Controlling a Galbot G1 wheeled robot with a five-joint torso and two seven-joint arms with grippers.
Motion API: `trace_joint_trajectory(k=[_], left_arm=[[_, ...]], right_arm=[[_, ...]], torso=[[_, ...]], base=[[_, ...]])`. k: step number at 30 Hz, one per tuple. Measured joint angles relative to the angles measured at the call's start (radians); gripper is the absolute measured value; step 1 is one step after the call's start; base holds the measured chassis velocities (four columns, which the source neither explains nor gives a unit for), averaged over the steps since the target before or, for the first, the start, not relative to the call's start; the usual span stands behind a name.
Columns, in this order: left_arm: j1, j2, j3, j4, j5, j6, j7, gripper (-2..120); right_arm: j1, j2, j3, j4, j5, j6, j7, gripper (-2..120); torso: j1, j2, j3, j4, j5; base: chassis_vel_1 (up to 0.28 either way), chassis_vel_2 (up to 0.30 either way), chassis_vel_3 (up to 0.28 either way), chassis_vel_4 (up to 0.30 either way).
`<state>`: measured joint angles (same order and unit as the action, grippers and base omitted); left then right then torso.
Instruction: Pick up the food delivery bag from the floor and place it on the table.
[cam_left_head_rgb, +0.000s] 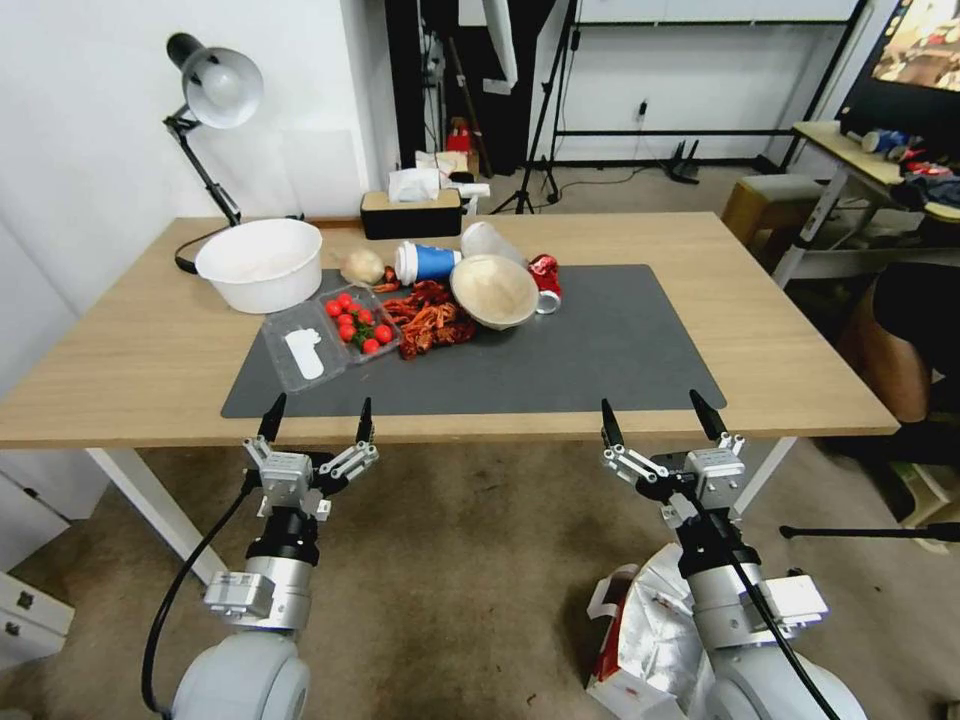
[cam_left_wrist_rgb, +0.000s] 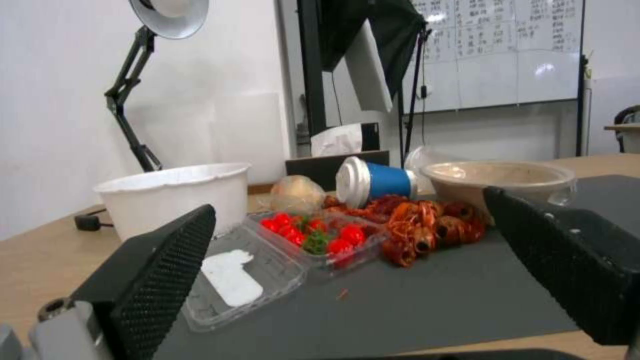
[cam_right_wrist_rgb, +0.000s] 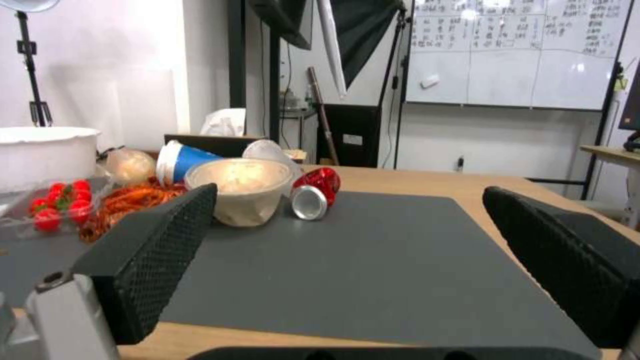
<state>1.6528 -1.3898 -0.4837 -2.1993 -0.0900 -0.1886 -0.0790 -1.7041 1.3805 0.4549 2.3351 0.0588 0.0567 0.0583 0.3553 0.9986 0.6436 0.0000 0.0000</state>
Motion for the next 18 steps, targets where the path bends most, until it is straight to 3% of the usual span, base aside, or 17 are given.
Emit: trace_joint_trajectory(k=[18], left_arm=[[0.018, 0.002, 0.001, -0.005, 0.01, 0.002, -0.007, 100]], right_arm=[[-0.002, 0.009, 0.005, 0.0, 0.003, -0.001, 0.001, 100]], torso=[[-0.036, -0.083, -0.047, 0.0, 0.0]], base=[[0.0, 0.0, 0.0, 0.0]])
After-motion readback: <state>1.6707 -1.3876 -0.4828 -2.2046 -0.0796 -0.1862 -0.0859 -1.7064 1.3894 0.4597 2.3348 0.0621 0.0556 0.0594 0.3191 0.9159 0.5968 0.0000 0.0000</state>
